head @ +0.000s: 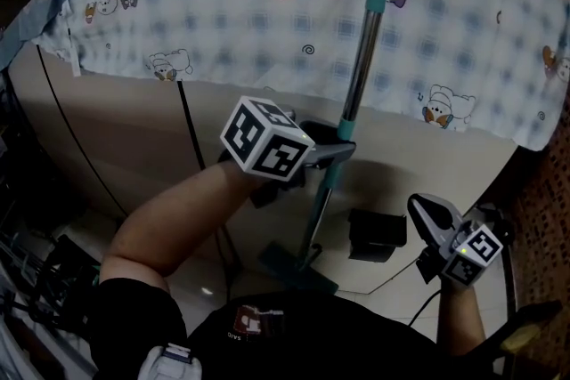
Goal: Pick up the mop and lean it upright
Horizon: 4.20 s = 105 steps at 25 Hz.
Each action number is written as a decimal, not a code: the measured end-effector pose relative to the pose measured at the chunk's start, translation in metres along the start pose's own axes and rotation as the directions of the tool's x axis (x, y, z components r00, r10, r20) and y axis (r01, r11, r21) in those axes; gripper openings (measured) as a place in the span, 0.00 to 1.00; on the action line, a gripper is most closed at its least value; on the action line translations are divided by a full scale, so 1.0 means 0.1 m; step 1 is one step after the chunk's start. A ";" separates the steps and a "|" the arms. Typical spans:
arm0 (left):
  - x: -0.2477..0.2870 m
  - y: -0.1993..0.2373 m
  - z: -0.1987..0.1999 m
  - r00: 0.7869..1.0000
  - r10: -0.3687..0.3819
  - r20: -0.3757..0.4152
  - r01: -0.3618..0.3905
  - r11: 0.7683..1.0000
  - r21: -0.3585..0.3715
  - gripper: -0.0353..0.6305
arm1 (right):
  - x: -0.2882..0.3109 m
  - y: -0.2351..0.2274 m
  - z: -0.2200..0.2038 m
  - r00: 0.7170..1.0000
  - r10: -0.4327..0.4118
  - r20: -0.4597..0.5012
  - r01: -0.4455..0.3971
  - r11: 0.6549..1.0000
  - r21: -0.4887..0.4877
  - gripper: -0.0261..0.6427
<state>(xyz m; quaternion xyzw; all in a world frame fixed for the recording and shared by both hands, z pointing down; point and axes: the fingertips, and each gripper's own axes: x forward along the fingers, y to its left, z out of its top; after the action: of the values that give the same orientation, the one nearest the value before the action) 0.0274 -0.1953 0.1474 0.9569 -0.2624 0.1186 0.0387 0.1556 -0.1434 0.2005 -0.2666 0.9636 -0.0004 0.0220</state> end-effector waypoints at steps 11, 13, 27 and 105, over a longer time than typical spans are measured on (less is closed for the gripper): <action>0.07 0.04 -0.04 1.000 -0.003 -0.017 0.003 1.000 -0.007 0.21 | 0.05 -0.01 -0.02 1.000 0.010 -0.008 -0.010 1.000 -0.001 0.06; 0.08 0.05 -0.06 1.000 -0.003 -0.021 0.003 1.000 -0.012 0.21 | 0.05 0.00 -0.02 1.000 0.012 -0.010 -0.012 1.000 0.000 0.06; 0.40 0.11 -1.05 0.990 0.031 -0.136 -0.039 0.997 -0.061 0.21 | 0.09 0.07 -0.45 0.997 0.016 -0.069 -0.010 0.996 0.085 0.06; -0.28 0.13 -2.30 0.921 0.259 0.291 -0.239 0.966 -0.103 0.20 | 0.03 -0.13 -1.68 0.991 -0.027 -0.132 0.052 0.980 0.192 0.06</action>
<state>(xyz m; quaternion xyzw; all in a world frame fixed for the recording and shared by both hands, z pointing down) -0.0503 -0.1615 0.3631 0.9208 -0.3883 -0.0338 0.0141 0.1524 -0.1576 0.3683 -0.2818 0.9528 -0.1124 -0.0143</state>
